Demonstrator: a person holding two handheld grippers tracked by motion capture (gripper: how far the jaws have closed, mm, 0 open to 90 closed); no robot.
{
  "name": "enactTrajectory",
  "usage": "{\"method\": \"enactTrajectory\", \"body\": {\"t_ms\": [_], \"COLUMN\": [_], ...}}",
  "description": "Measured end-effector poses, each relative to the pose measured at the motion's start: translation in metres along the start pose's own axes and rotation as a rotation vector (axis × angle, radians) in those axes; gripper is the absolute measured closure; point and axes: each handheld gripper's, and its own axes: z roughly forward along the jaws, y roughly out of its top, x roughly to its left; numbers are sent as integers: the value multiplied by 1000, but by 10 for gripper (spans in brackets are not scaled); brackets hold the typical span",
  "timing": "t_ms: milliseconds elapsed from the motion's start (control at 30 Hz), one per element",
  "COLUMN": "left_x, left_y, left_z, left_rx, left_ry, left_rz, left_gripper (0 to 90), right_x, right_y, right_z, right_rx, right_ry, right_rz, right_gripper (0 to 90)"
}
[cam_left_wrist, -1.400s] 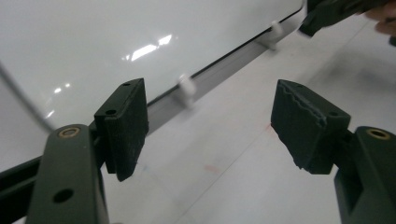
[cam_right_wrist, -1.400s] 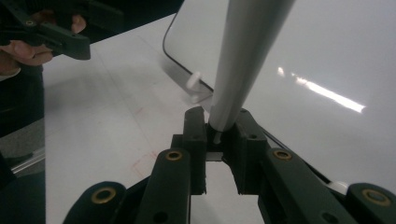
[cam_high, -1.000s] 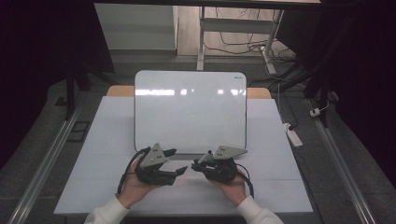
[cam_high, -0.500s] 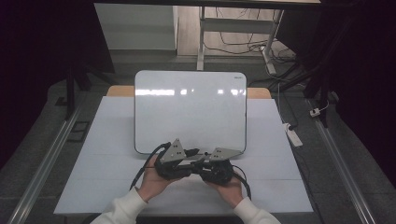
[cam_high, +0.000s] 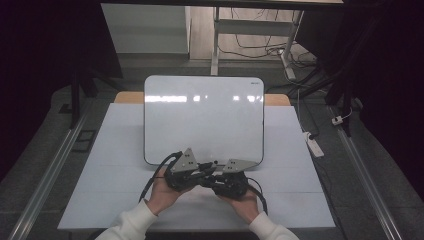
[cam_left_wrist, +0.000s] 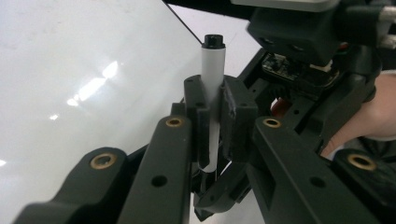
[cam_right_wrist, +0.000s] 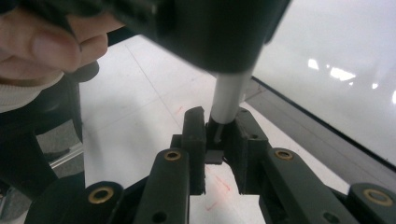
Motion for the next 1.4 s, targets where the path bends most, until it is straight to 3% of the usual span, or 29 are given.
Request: {"method": "enactTrajectory", "body": {"t_ms": [167,300,467,700,900,1033,1400], "left_x": [18,40,62,81,90,99,129], "left_y": [-4,-12,-19,-22,-21,-16,-21], "left_z": [-18,-34,-52,-69,-66,-61,-46], "left_rx": [-11,-11,-11,28,76,150,243], "left_ry": [75,146,211,267,292,307,373], "left_rz": [-47,-109,-185,-227,-232,-230,-268], "left_gripper": [814,814,813,814,813,813,812], "right_x": [-2,-9,-21,-32,-39,-42,-46], "right_y": [2,3,-6,-21,-34,-40,-46], "right_z": [-12,-27,-49,-85,-113,-123,-126], "right_rx": [-68,-91,-89,-77,-76,-76,-65], "right_ry": [-39,-117,-201,-331,-421,-452,-470], "right_rz": [-20,-16,-15,-28,-13,-8,4], "right_gripper": [614,528,510,500,498,496,496]}}
